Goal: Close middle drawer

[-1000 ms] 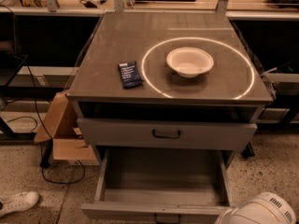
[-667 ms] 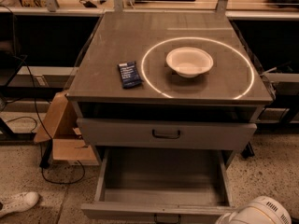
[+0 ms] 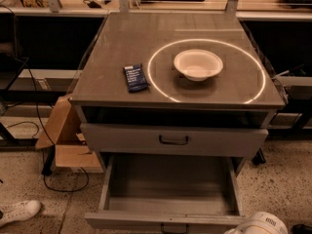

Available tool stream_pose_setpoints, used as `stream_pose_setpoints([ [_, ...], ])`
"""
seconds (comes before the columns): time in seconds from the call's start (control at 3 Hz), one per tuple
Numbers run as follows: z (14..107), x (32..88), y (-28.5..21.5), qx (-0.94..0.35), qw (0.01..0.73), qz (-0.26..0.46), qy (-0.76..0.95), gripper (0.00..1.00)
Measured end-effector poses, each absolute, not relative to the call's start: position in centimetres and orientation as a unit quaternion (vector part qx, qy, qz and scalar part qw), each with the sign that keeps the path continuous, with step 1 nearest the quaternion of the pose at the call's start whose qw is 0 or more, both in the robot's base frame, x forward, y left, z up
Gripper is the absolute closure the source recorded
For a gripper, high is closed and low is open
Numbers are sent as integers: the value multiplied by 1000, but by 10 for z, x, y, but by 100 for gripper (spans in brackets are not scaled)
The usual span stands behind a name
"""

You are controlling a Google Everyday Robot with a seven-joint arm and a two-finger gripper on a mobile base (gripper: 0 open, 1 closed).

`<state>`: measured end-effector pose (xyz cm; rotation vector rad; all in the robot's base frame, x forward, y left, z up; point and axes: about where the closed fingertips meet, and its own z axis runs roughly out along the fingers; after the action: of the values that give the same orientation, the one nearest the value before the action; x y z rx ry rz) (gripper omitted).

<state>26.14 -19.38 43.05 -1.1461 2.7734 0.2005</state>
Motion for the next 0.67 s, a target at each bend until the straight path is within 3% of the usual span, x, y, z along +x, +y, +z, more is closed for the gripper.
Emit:
stream_pose_setpoints([
  [0.67,366,281,-176,-375,74,87,920,100],
])
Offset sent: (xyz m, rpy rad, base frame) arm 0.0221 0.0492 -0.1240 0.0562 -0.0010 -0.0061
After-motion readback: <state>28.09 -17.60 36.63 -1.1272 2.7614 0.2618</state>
